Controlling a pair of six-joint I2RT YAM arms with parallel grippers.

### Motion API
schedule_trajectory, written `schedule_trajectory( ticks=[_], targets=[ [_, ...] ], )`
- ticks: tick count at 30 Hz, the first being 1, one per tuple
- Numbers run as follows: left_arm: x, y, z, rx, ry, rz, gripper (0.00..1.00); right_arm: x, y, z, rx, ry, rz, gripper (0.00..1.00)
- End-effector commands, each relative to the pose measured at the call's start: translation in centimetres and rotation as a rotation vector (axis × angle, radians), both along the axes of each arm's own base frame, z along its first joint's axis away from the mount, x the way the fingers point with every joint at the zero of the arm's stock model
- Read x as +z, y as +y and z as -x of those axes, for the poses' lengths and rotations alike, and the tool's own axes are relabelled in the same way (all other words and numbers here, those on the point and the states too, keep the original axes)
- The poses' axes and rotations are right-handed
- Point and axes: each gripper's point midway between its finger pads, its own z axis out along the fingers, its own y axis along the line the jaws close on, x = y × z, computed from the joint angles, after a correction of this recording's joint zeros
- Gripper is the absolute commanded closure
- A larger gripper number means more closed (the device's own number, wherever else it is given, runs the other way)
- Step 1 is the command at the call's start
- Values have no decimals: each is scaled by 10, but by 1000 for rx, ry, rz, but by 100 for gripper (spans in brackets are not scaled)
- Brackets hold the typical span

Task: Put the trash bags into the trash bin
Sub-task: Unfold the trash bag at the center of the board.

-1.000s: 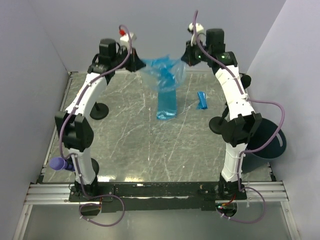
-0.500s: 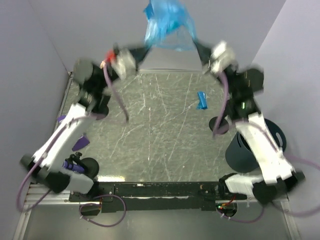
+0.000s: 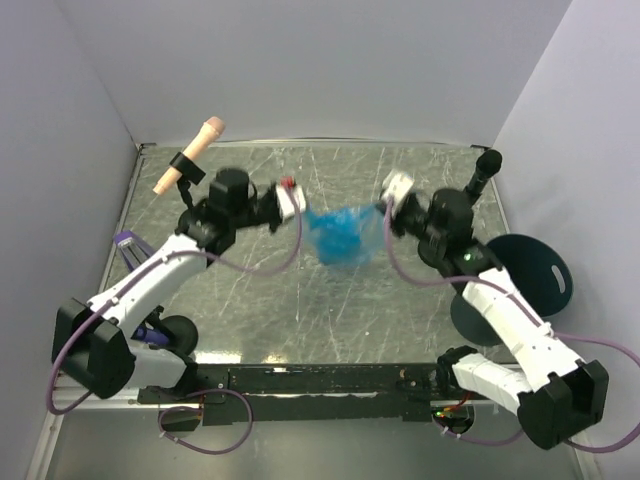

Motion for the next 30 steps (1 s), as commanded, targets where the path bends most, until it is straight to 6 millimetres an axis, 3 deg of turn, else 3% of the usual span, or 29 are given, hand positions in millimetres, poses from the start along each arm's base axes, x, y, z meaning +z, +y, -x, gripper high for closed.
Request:
schedule_trajectory(
  ticks=[1,3,4,6,7,9,12,14,15,17,18,20,21,22,23,24,25,26,27,28,30],
  targets=[
    [70,-15,-35,186,195,253,99,73,1,-45,-167,-10,-182,100],
    [118,-7,-71,329,173,396,99,110,-4,-84,-280,-38,-218,100],
    [136,0,-88,386,182,451,99,106,-3,-109,-322,8,-206,100],
    [181,6,-116,407,208,560,99,144,-4,-144,-378,4,-261,100],
    [191,13,-128,428,238,582,99,170,-3,-157,-390,-23,-300,100],
    [241,26,-146,435,187,672,99,237,-5,-168,-394,-136,-389,100],
    [336,48,-143,405,-27,816,99,353,-6,-137,-291,-386,-529,100],
    [403,62,-109,336,-214,923,99,415,0,-88,-144,-562,-604,100],
    [425,64,-90,278,-299,960,99,440,3,-61,-74,-670,-625,100],
    [458,62,-55,216,-442,984,99,462,5,-9,13,-814,-615,100],
    [462,56,-43,201,-513,951,99,451,14,1,54,-845,-572,100],
    [446,43,-22,187,-671,854,99,406,28,8,79,-908,-431,100],
    [417,34,-17,178,-708,788,99,362,36,-1,78,-888,-345,100],
    [374,16,-15,122,-716,668,99,321,37,-9,65,-873,-260,100],
    [301,-5,-19,49,-695,457,99,258,36,-28,23,-792,-162,100],
    [200,-19,-27,-18,-591,193,99,184,33,-46,-10,-664,-51,100],
    [107,-16,-28,-90,-516,-68,99,91,34,-58,27,-471,146,100],
    [10,2,-18,-167,-374,-308,99,-7,25,-52,103,-223,354,100],
    [-50,21,0,-243,-271,-460,99,-76,5,-29,152,21,467,100],
    [-95,40,20,-282,-173,-547,99,-109,-8,-7,189,142,465,100],
    [-95,43,28,-200,-110,-472,99,-116,-21,15,170,109,415,100]
  ],
)
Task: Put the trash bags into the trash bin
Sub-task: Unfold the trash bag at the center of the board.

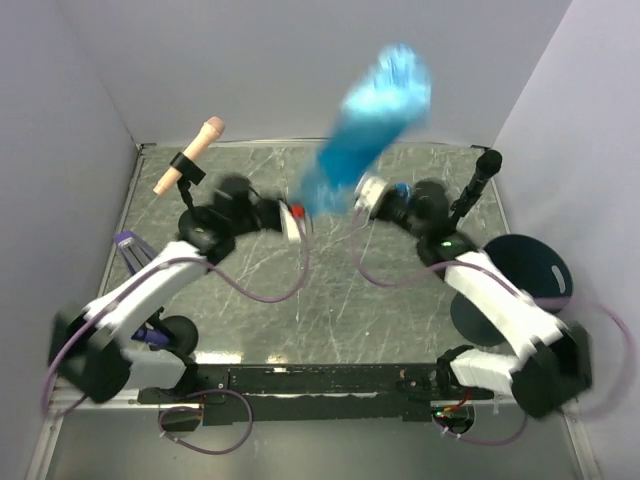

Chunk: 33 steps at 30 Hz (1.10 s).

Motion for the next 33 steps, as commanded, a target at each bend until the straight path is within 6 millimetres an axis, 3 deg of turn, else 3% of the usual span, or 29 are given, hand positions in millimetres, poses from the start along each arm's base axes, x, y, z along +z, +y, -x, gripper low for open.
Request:
schedule_trajectory(
  ticks=[1,4,6,8,10,12,13,14,15,16,17,19,20,22,24,26,28,30,31,32,33],
  targets=[
    [-178,41,50,-73,337,-392,99,-198,-48,65,42,450,315,100],
    [-140,24,49,-44,368,-180,99,-159,-39,81,82,340,198,100],
    [-121,11,48,-13,505,-42,100,-146,-30,86,99,406,121,100],
    [-108,3,39,64,668,70,99,-129,-23,79,82,474,50,100],
    [-93,-1,17,197,838,216,99,-110,-18,59,6,569,-60,100],
    [-79,1,-10,285,999,340,99,-82,-21,24,-103,610,-167,100],
    [-62,4,-28,323,1066,430,100,-74,-25,4,-167,630,-213,100],
    [-44,6,-47,341,1110,499,99,-51,-28,-17,-210,605,-257,100],
    [-15,11,-72,341,1103,573,100,-13,-30,-39,-247,549,-303,100],
    [1,18,-84,353,1105,630,99,-5,-30,-54,-274,547,-323,100],
    [26,23,-99,342,1055,678,99,26,-31,-71,-294,490,-359,100],
    [101,30,-118,274,866,744,100,104,-34,-90,-296,328,-440,100],
    [135,35,-122,243,778,772,99,134,-36,-96,-296,263,-471,100],
    [206,47,-122,184,580,847,99,212,-44,-87,-267,72,-569,100],
    [287,65,-103,108,326,966,99,283,-47,-56,-183,-147,-628,100],
    [350,78,-68,8,106,1060,99,350,-46,-5,-75,-407,-657,100],
    [399,75,-24,-69,-97,1061,99,389,-36,49,39,-604,-658,100],
    [411,61,19,-138,-250,982,99,393,-29,82,85,-705,-626,100],
    [386,42,13,-133,-262,917,99,380,-26,87,89,-711,-601,100],
    [360,33,33,-136,-317,826,99,339,-16,73,78,-649,-540,100],
    [299,11,31,-131,-311,685,99,298,-11,62,53,-602,-461,100]
  ],
)
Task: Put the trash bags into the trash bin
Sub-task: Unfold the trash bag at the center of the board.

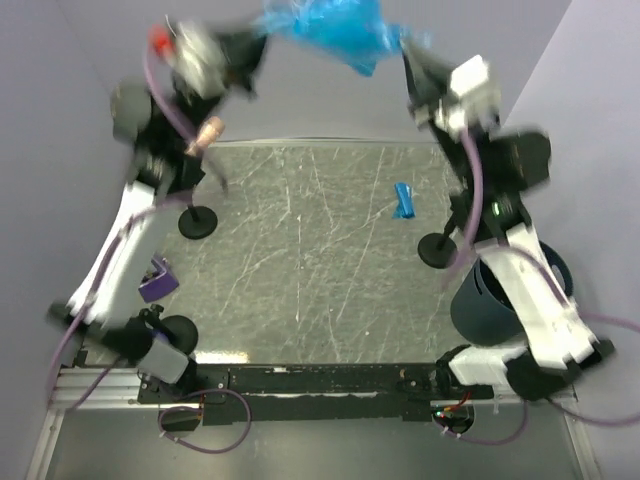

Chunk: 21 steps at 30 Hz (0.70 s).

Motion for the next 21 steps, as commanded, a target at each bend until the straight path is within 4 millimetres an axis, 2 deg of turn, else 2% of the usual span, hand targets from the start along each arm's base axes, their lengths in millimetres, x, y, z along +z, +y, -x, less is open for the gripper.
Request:
schedule_trajectory(
  ticks=[1,2,3,4,5,6,7,8,9,11,13,15,17,19,21],
  targets=[
    [-130,-56,57,63,-299,-450,99,-109,10,3,-105,-38,246,100],
    [-235,-69,48,41,-227,-702,99,-193,12,-24,-157,99,375,100],
    [-328,-68,47,35,-211,-972,100,-285,11,-47,-192,274,564,100],
    [-424,-50,55,-16,-173,-1252,99,-388,2,-52,-197,519,805,100],
    [-483,-33,70,-77,-141,-1404,99,-453,-12,-37,-164,700,928,100],
    [-506,-22,77,-94,-59,-1422,99,-480,-30,-20,-124,799,914,100],
    [-511,-19,83,-100,18,-1379,99,-492,-33,-1,-65,824,873,100],
    [-501,-21,87,-102,69,-1309,99,-476,-34,10,-71,765,798,100],
    [-484,-27,89,-104,124,-1209,99,-470,-32,23,-44,725,763,100],
    [-452,-37,89,-112,202,-1054,99,-448,-20,50,42,669,700,100],
    [-439,-47,85,-151,332,-955,99,-428,-11,53,79,710,634,100],
    [-434,-57,79,-184,501,-855,99,-426,-6,47,94,824,567,100],
    [-430,-62,65,-178,726,-729,99,-421,-6,27,43,946,471,100],
    [-426,-63,46,-173,908,-639,100,-418,-12,-2,-26,1070,365,100],
    [-415,-59,20,-171,1016,-556,99,-400,-19,-32,-73,1085,271,100]
  ],
)
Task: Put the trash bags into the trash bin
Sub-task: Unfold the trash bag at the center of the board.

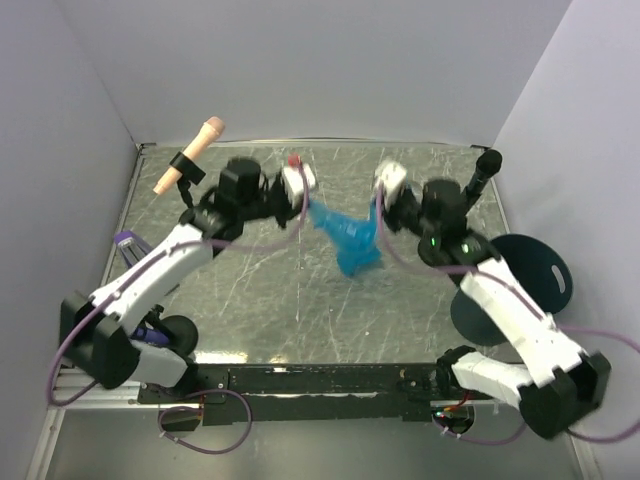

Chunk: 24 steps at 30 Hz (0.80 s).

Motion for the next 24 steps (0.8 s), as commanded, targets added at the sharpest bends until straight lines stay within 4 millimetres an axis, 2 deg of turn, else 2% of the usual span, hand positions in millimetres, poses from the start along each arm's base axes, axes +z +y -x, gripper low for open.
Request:
schedule_trajectory(
  ticks=[1,2,3,4,5,7,8,10,11,12,13,14,15,16,17,18,19,20,21,22,23,24],
  targets=[
    [15,7,-48,225,357,191,99,23,-14,-61,-243,106,-166,100],
    [28,12,-66,267,369,229,99,42,-17,-79,-273,60,-168,100],
    [65,20,-89,300,309,285,99,63,-18,-97,-299,0,-167,100],
    [97,27,-108,329,248,332,100,115,-20,-112,-323,-118,-213,100],
    [127,34,-126,358,189,381,99,155,-21,-123,-331,-204,-246,100],
    [205,52,-146,403,10,492,99,234,-20,-131,-320,-377,-316,100],
    [241,60,-147,410,-88,536,99,274,-20,-125,-309,-467,-360,100],
    [323,74,-127,387,-324,647,99,360,-22,-94,-260,-676,-463,100],
    [362,81,-107,349,-445,728,99,394,-23,-70,-225,-775,-511,100],
    [397,88,-79,300,-565,805,99,424,-20,-41,-159,-882,-547,100],
    [422,92,-54,269,-671,865,99,444,-18,-12,-107,-982,-563,100],
    [443,96,-29,261,-800,870,99,455,-16,10,-77,-1070,-567,100],
    [456,91,-8,253,-887,872,99,460,-12,28,-52,-1130,-554,100],
    [460,85,8,255,-951,863,99,459,-11,38,-51,-1167,-536,100],
    [435,73,6,265,-961,823,99,444,-6,35,-57,-1150,-513,100],
    [412,67,19,253,-1003,789,99,396,5,11,-71,-1071,-444,100],
    [369,47,17,198,-1000,703,99,353,11,-6,-87,-1013,-366,100],
    [299,20,11,96,-944,542,99,291,16,-25,-96,-917,-255,100],
    [223,-1,10,-27,-927,320,99,218,25,-38,-59,-810,-93,100],
    [120,-13,17,-203,-896,38,99,113,37,-46,50,-639,137,100],
    [22,-7,31,-386,-880,-235,100,21,36,-35,185,-510,389,100],
    [-60,16,44,-555,-868,-506,99,-43,25,-10,283,-353,489,100]
  ],
)
